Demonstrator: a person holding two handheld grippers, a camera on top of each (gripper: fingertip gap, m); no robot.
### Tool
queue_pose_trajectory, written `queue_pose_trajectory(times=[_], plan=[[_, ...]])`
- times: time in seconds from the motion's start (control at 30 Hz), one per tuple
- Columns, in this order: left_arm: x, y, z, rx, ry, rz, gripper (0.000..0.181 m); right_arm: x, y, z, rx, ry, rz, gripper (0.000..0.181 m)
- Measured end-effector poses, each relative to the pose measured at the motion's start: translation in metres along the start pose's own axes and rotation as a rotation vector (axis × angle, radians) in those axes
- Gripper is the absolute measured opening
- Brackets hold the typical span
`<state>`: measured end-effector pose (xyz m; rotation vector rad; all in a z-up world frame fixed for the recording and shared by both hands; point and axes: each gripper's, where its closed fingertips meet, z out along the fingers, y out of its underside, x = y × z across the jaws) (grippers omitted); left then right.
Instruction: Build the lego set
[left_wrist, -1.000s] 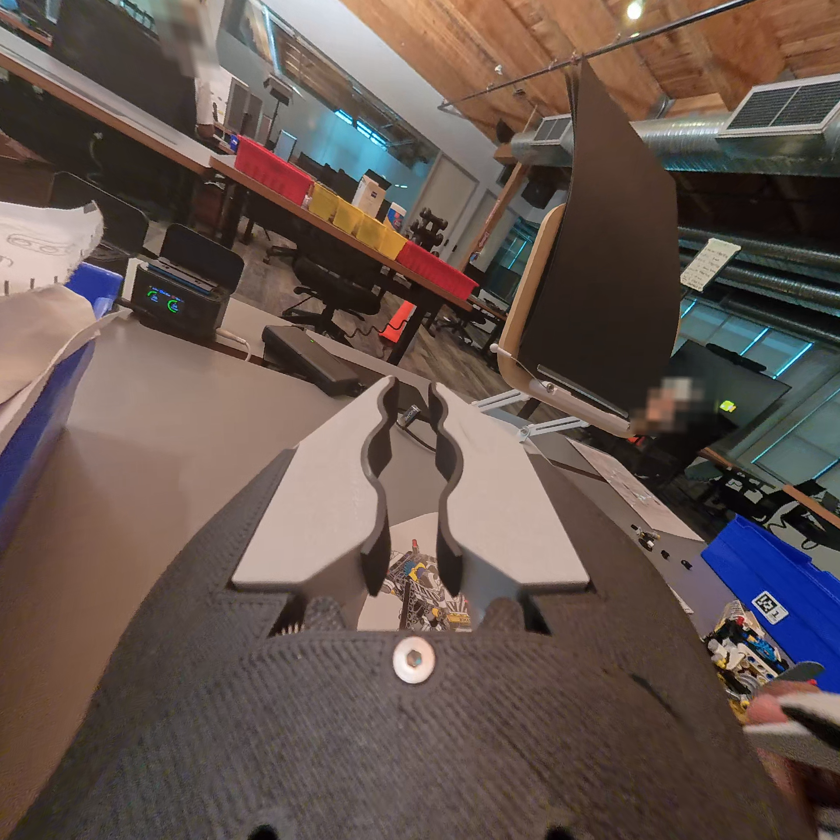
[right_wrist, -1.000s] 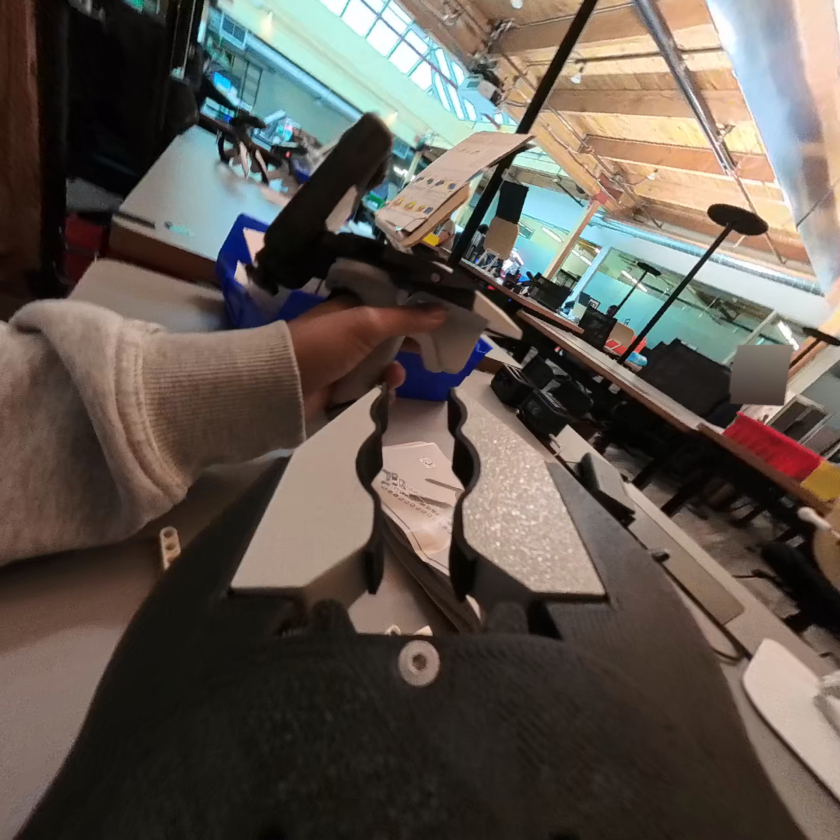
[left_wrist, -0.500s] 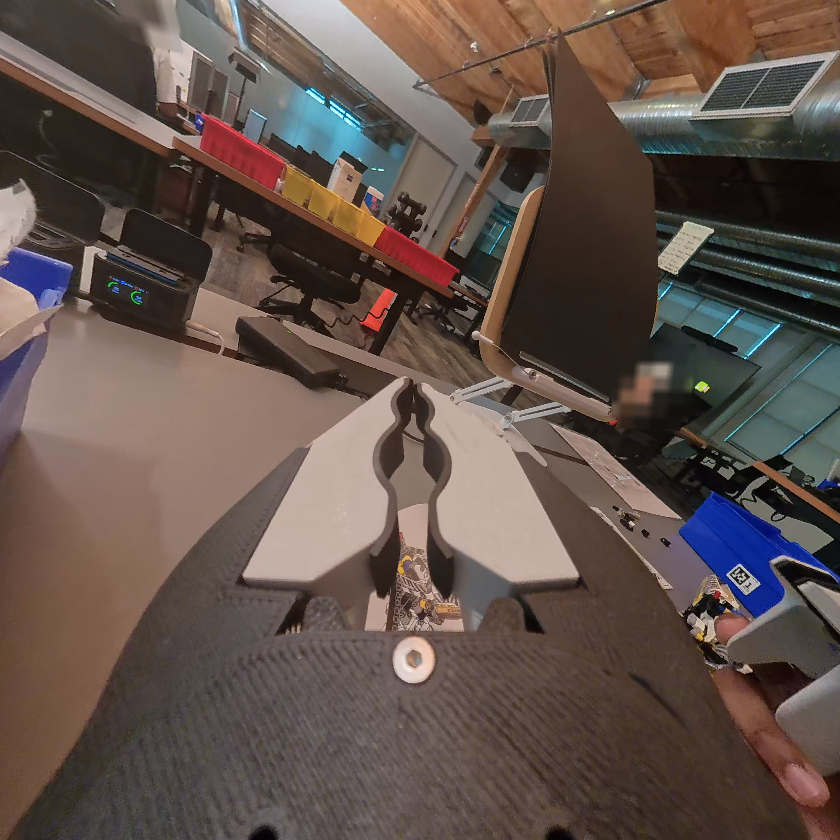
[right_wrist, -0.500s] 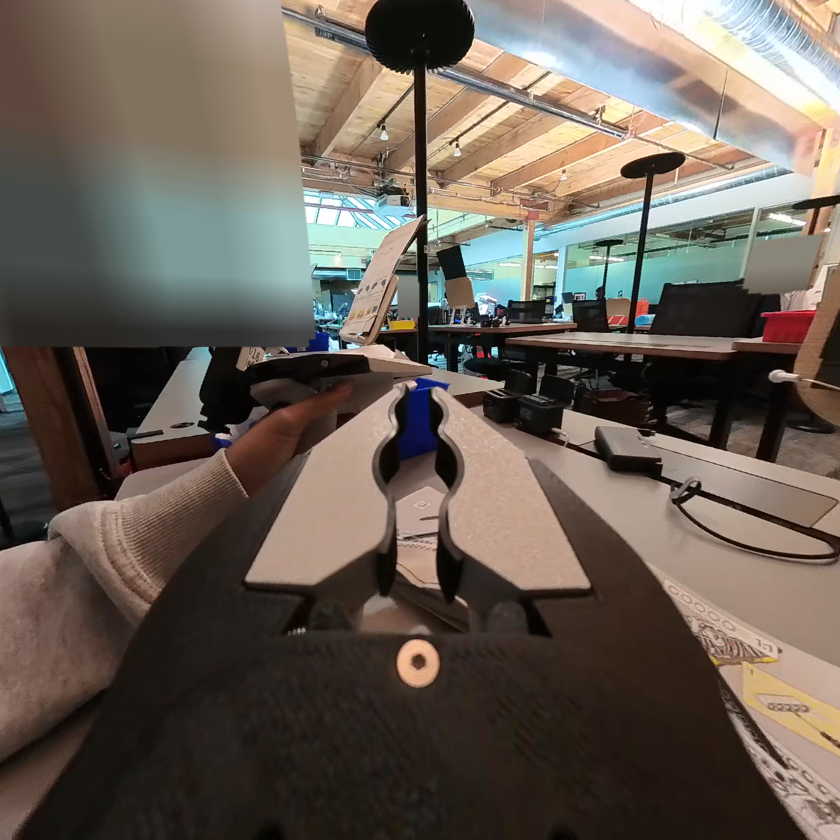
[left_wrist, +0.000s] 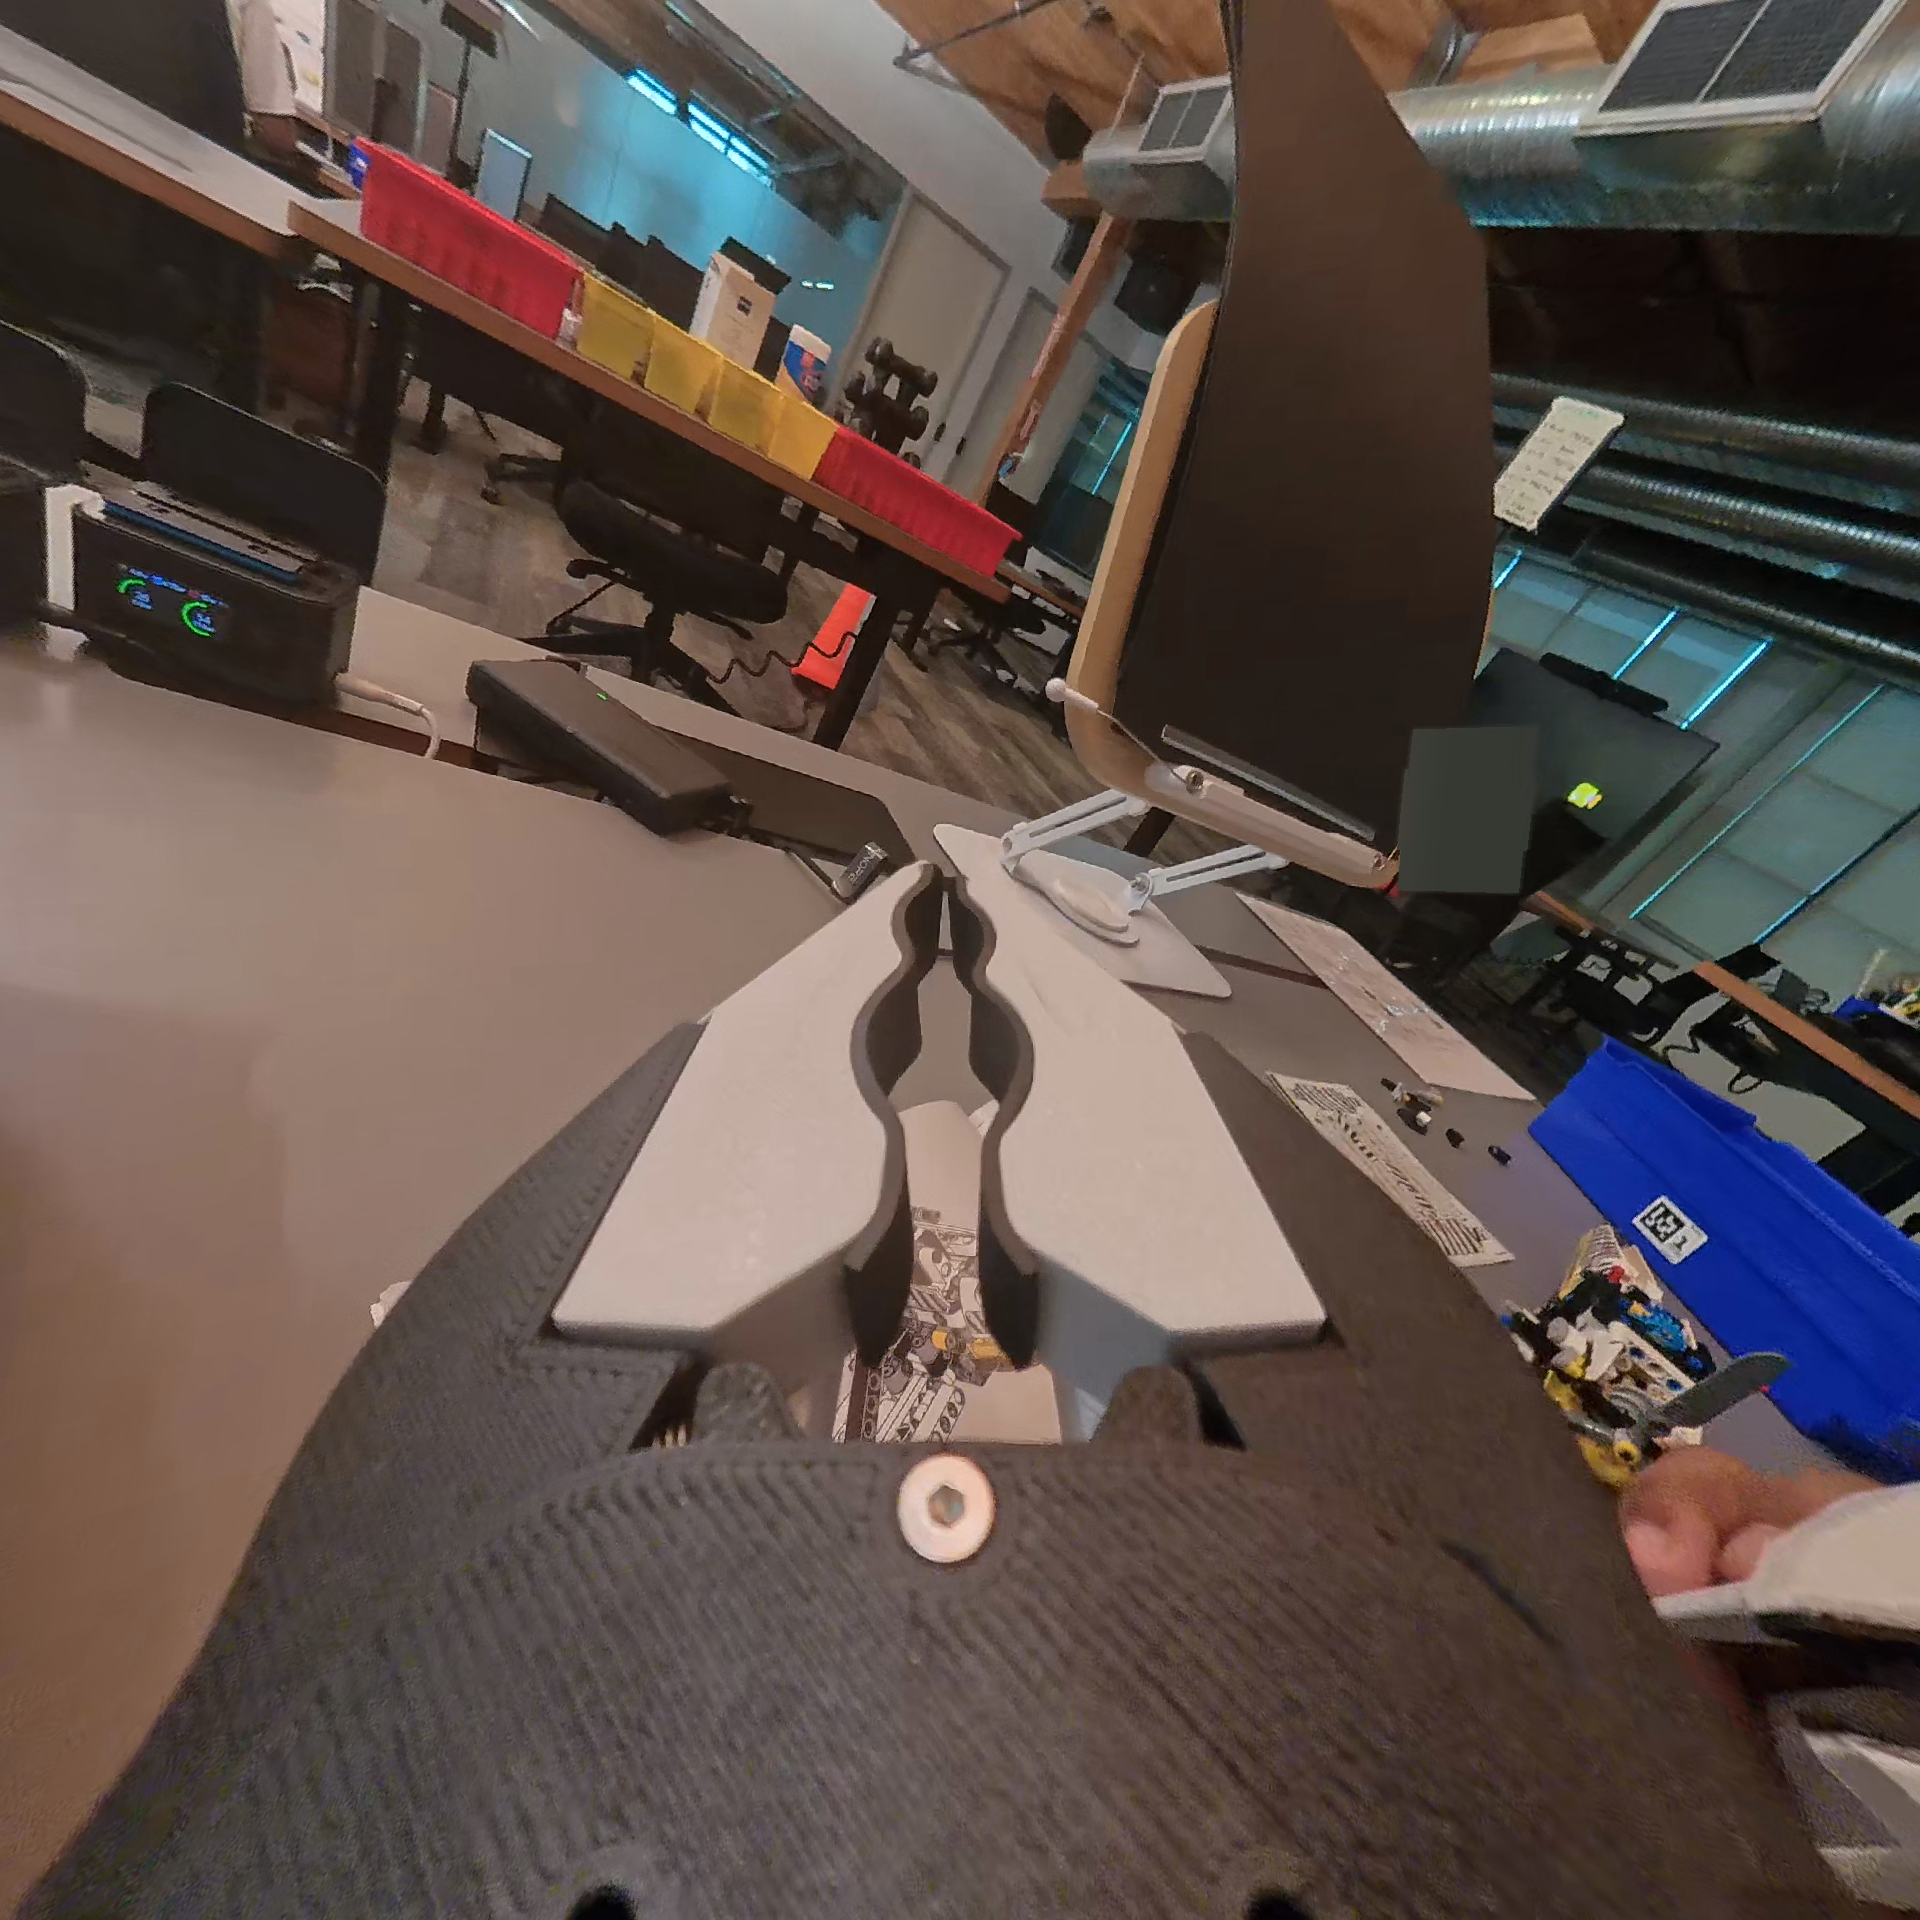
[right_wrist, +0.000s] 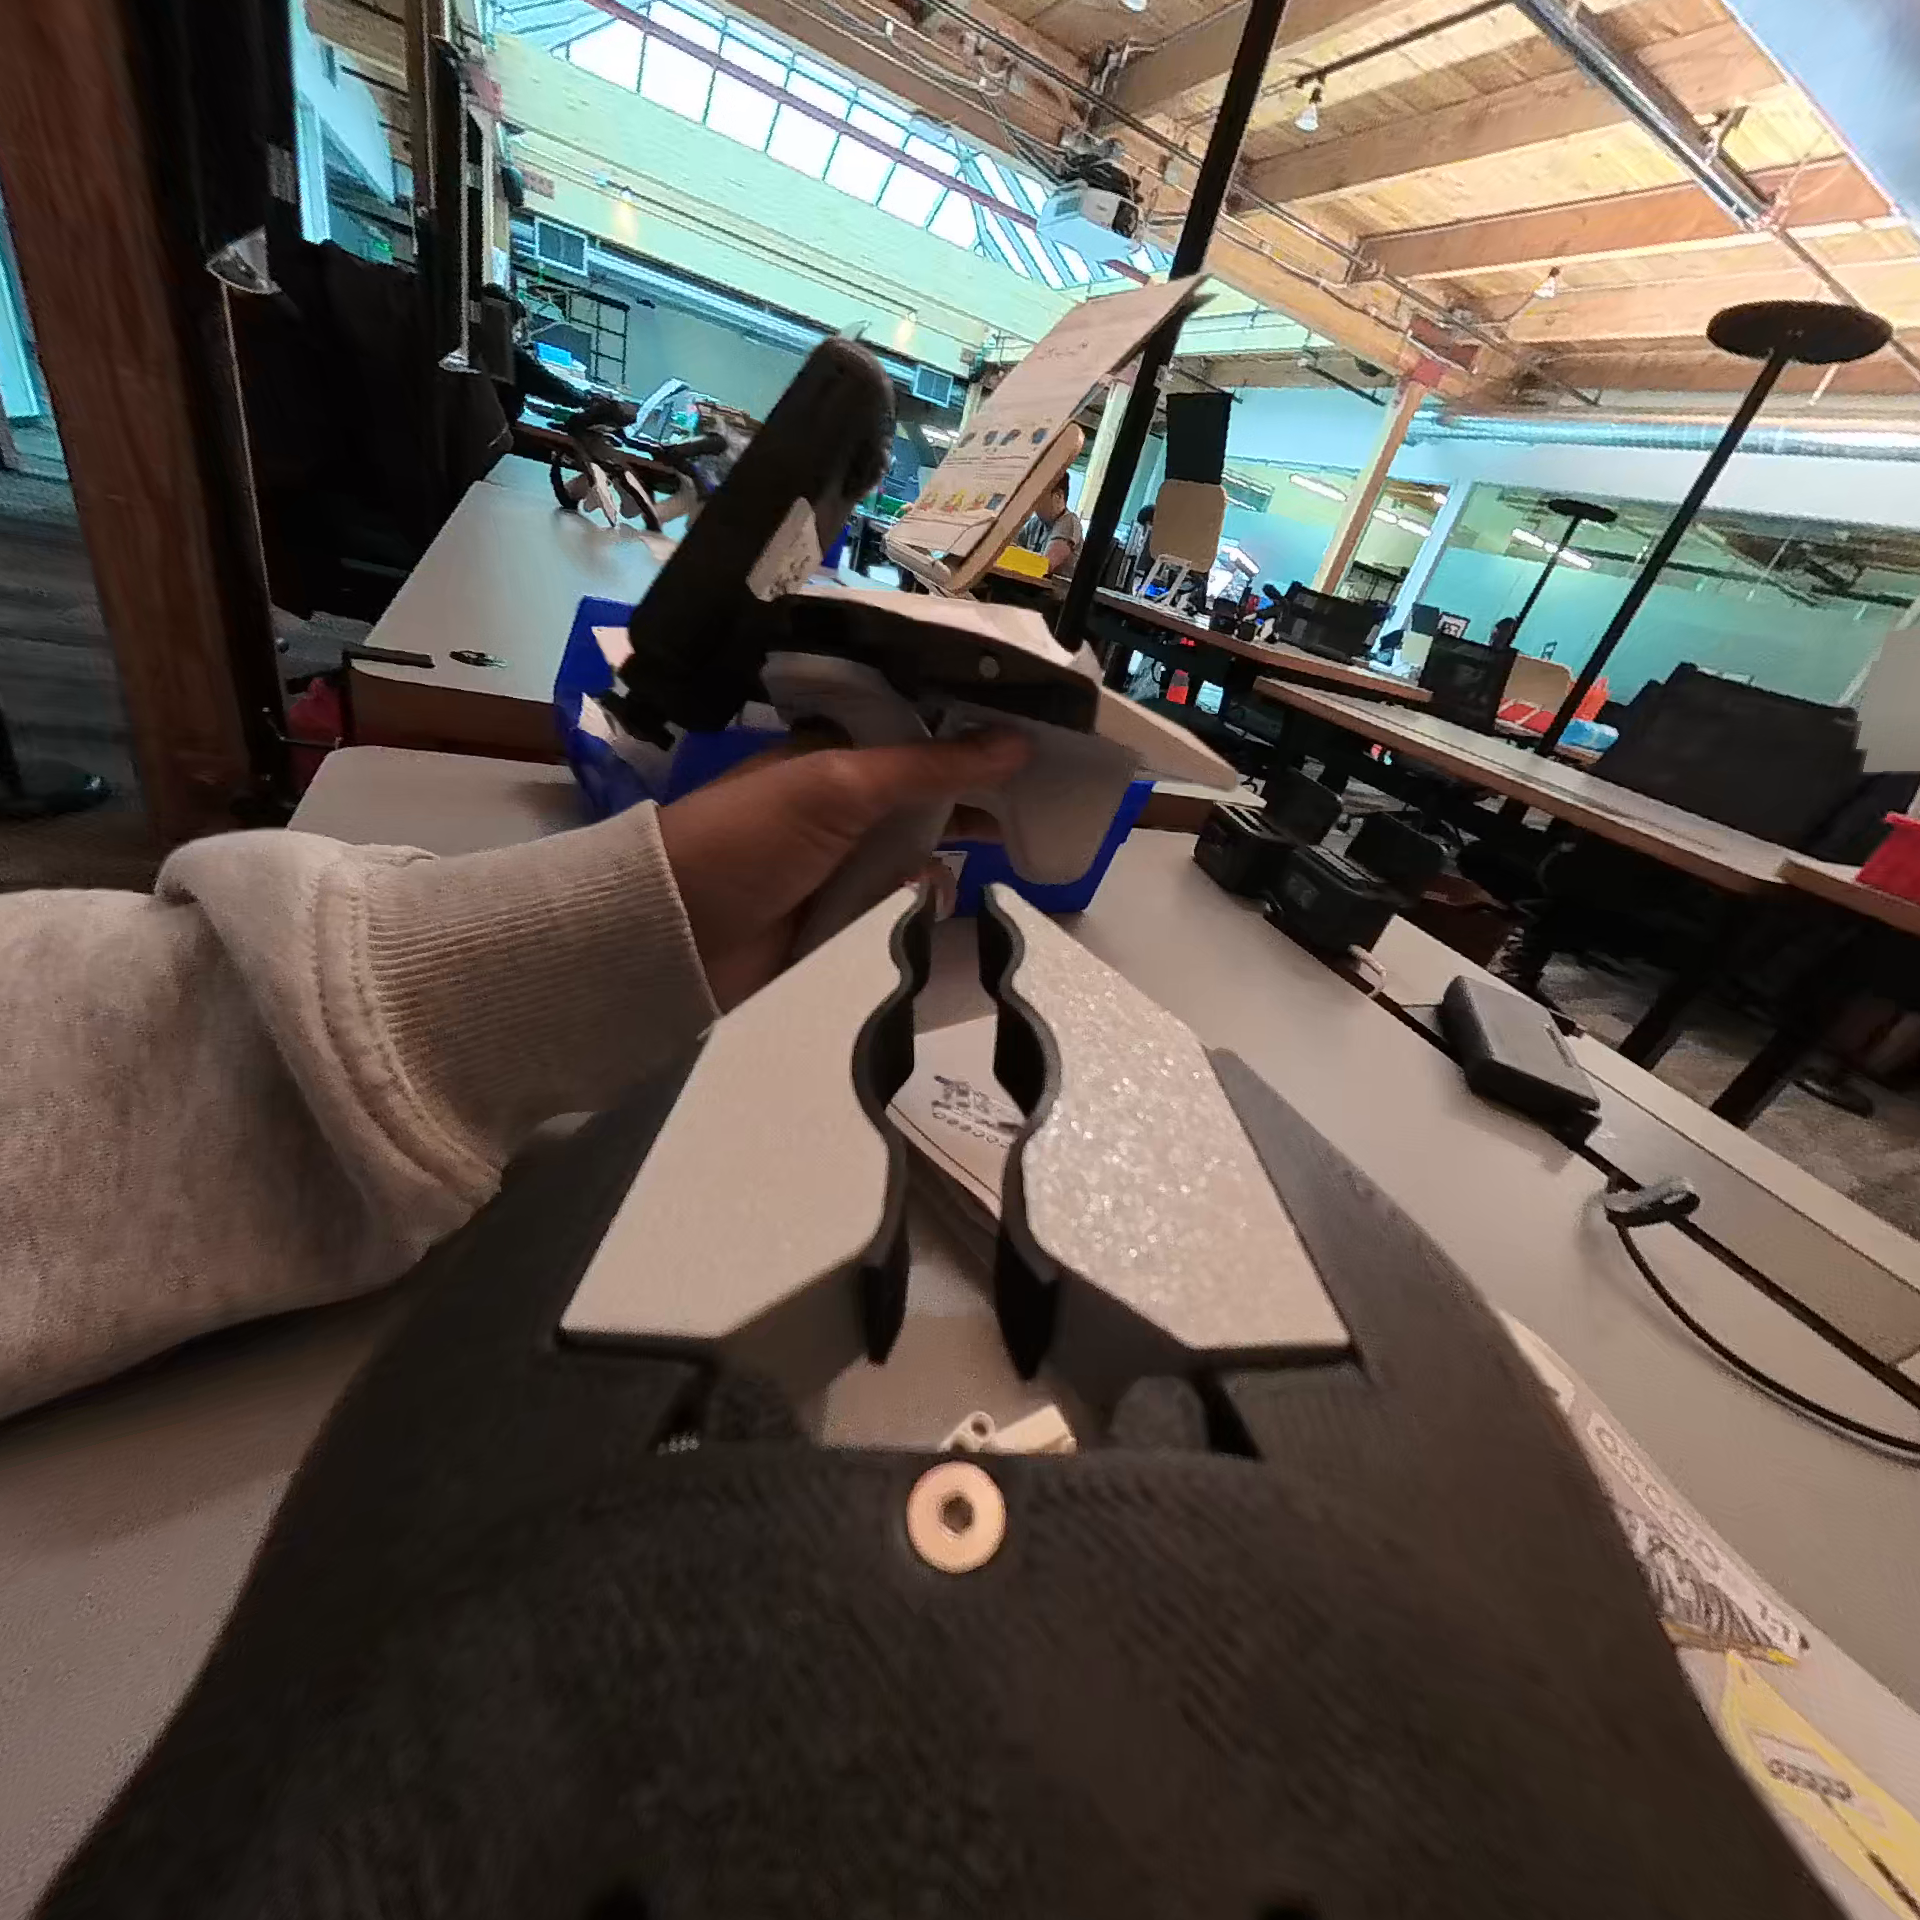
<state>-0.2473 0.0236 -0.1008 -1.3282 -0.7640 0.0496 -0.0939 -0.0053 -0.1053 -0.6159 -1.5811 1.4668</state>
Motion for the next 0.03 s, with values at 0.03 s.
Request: queue_pose_trajectory(times=[0.03], plan=[[0.0007, 0.0013, 0.0006, -0.004, 0.0, 0.004, 0.0, -0.0013, -0.001, -0.0002, 0.001, -0.002, -0.008, 0.007]])
